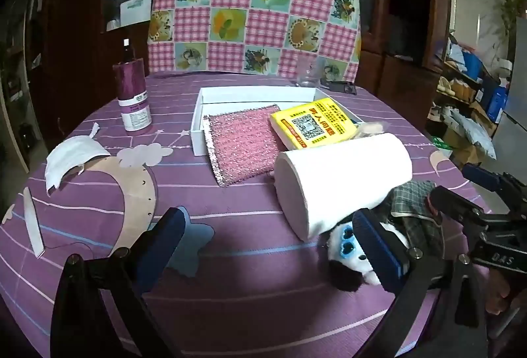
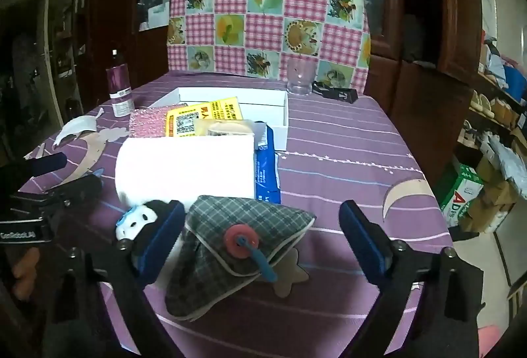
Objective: Organize soft objects
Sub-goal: 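Grasp the white plush dog with the left tool while the right tool grasps the green plaid pouch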
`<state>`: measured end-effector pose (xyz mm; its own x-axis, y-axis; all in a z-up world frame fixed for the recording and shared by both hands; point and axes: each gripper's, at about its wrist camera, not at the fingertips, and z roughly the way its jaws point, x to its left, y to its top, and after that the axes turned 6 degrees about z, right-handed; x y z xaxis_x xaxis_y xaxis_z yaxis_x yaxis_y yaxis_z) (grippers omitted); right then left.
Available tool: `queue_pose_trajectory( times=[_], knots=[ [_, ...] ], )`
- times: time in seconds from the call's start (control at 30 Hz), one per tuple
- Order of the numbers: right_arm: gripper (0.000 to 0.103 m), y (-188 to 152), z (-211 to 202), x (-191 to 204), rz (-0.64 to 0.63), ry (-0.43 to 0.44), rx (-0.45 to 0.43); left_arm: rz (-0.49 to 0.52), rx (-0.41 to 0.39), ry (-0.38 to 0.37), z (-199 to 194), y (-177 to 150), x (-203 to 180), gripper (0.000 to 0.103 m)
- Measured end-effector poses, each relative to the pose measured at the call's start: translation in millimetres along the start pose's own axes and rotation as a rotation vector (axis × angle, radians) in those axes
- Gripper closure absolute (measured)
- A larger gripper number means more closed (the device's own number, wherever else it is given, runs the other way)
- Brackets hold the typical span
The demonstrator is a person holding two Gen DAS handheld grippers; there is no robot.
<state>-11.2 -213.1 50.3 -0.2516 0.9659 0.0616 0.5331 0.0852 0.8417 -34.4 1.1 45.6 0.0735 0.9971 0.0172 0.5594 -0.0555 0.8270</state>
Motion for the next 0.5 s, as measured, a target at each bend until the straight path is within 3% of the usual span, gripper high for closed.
queue_pose_trajectory(
  times=[0.17,0.37,0.5],
  knots=[
    [0.012,-1.9,-2.9,-4.1,0.012,0.014,-0.031,0.027,0.039,-0.020,4.8,-1.7,-6.9,0.000],
    [0.012,4.1,-6.7,-8.2,0.035,-0.036,-0.038,0.012,0.060,-0.014,8.5,-1.9,-4.5,0.000],
    [0.012,5.7,-4.8,-12.2,0.066,-0.015,-0.002,0.012,0.072,-0.012,10.5,-2.6,-4.3,0.000]
  ],
)
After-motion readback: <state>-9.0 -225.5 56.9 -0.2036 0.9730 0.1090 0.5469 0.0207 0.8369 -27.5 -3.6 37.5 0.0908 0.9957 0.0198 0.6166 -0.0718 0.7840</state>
